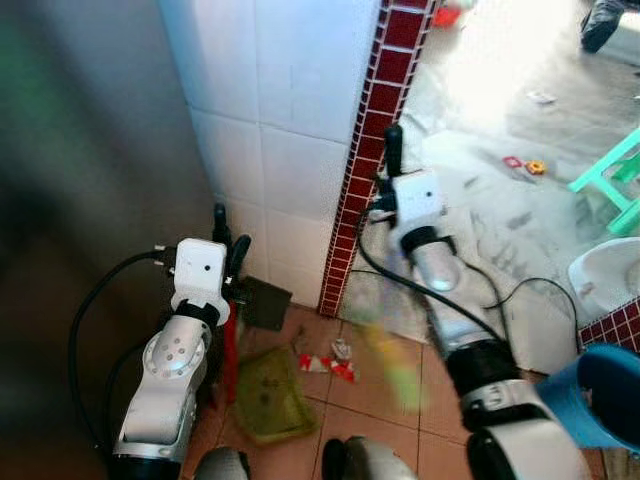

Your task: Sweep floor

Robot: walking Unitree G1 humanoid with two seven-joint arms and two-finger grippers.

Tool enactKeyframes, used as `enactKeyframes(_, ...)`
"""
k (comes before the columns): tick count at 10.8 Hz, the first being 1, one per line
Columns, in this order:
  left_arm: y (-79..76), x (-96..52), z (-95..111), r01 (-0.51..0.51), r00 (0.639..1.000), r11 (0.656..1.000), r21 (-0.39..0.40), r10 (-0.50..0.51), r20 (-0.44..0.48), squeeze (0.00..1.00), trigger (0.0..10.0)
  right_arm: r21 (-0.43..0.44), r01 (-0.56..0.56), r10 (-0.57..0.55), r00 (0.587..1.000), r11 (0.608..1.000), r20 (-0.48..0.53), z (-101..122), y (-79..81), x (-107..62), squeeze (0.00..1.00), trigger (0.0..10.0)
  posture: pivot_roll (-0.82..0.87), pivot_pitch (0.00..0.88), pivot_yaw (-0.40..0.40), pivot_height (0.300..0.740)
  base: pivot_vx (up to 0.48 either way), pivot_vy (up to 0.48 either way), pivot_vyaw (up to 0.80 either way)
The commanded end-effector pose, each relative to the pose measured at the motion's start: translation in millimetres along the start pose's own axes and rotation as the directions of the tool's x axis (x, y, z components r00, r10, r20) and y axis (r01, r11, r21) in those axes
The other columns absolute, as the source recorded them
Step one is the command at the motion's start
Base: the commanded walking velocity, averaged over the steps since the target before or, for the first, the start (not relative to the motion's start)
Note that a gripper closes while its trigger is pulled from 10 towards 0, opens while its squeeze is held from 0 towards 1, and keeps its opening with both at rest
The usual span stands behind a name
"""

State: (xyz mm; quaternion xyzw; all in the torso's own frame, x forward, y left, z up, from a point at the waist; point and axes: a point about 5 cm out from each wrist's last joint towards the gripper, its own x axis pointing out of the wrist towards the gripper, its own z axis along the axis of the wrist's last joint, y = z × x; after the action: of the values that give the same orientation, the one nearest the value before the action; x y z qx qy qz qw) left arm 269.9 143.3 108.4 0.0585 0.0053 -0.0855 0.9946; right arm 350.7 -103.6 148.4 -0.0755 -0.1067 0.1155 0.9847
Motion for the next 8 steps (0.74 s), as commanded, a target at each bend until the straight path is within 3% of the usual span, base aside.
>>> enactKeyframes(1,-8.9,4.9,0.7,0.033,0.999,0.999,-0.024,-0.033,-0.002,0.0,10.0,-0.014,-0.002,0.003,0.999,1.0,0.038,8.4,-3.1,3.8,0.0,10.0,0.01,0.094,-0.047,0.74,0.0,0.0,0.0)
enactKeyframes(2,-19.3,6.5,-7.9,0.064,0.996,0.993,-0.095,-0.07,-0.056,0.0,10.0,-0.001,0.004,-0.004,1.0,1.0,0.021,6.0,-3.1,3.8,0.0,10.0,0.01,0.094,-0.048,0.74,0.0,0.0,0.0)
enactKeyframes(4,-39.0,8.5,-14.2,0.136,0.985,0.981,-0.138,-0.149,-0.087,0.0,10.0,0.016,0.003,-0.003,1.0,1.0,-0.005,2.5,-3.1,3.8,0.0,10.0,0.01,0.092,-0.05,0.74,0.0,0.0,0.0)
enactKeyframes(5,-43.9,11.2,-13.9,0.147,0.984,0.977,-0.152,-0.16,-0.078,0.0,10.0,0.034,0.005,-0.004,1.0,0.999,-0.023,0.2,-2.7,4.2,0.0,10.0,0.01,0.09,-0.053,0.74,0.0,0.0,0.0)
enactKeyframes(6,-50.0,19.9,-11.2,0.141,0.985,0.964,-0.224,-0.16,-0.068,0.0,10.0,0.101,0.023,-0.016,0.997,0.995,-0.069,-3.6,-1.5,7.0,0.0,10.0,0.0,0.086,-0.052,0.74,0.0,0.0,0.0)
enactKeyframes(7,-52.6,25.4,-9.6,0.141,0.984,0.952,-0.27,-0.165,-0.069,0.0,10.0,0.091,0.023,-0.018,0.998,0.996,-0.063,-2.0,-1.7,8.5,0.0,10.0,0.0,0.081,-0.052,0.74,0.0,0.0,0.0)
enactKeyframes(8,-55.2,27.5,-8.9,0.154,0.982,0.951,-0.27,-0.177,-0.066,0.0,10.0,0.124,0.041,-0.031,0.996,0.991,-0.082,-3.7,-2.6,9.2,0.0,10.0,0.0,0.078,-0.051,0.74,0.0,0.0,0.0)
